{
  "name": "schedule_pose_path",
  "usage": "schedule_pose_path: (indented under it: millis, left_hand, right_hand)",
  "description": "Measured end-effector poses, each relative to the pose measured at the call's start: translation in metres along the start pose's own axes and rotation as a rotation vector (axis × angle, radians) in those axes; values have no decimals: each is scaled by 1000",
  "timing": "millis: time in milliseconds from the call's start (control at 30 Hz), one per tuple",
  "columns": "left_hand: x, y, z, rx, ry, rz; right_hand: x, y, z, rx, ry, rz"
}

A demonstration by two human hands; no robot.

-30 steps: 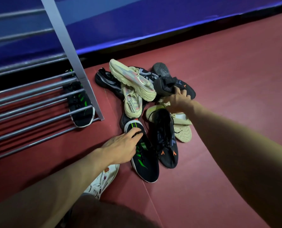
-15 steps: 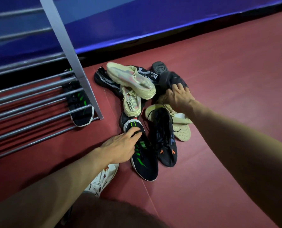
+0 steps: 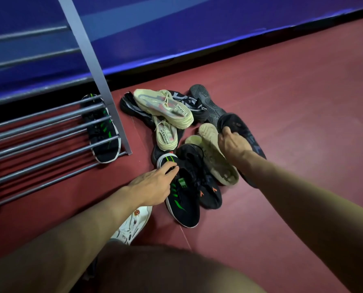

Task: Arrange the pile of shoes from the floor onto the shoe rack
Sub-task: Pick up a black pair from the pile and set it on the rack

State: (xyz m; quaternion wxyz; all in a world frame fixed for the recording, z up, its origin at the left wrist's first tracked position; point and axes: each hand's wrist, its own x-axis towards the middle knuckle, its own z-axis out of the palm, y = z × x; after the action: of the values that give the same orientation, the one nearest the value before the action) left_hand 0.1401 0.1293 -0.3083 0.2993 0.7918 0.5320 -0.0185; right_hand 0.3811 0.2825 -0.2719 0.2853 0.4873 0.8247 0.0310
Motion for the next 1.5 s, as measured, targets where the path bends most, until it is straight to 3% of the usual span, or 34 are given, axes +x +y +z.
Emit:
schedule_pose_path:
  millis: [267,400,500,833,1033,1200,1367,1500]
  left_hand:
    - [-23,-11,-3,-28,-40,-31]
    - [-37,-23,-1,-30,-58,-34]
    - [-48,-31,-2,-22,-76,-39]
    - [-92,-24,-31,-40,-74,-130]
    - [-130,14,-85,-4,24,-117]
    - [-171,42,-131,49,255,-122]
    - [-214,57,-142,101,495,-190]
    - [-253,51,-126,145,548,-304]
  right_hand:
    - [-6,-74,37,128,-72,-86]
    - [7,-98,50,262,-46,158]
    - [16,-98,44,225,-24,202]
    - [-19,-54,-17,282,15,77]
    - [-72,-33,-109,124,224,-133]
    - [-121,-39,-204,-153,314,-367]
    - [-173,-101,-265,-341,338,-611]
    - [-199,-179,-266,-526,360,-828]
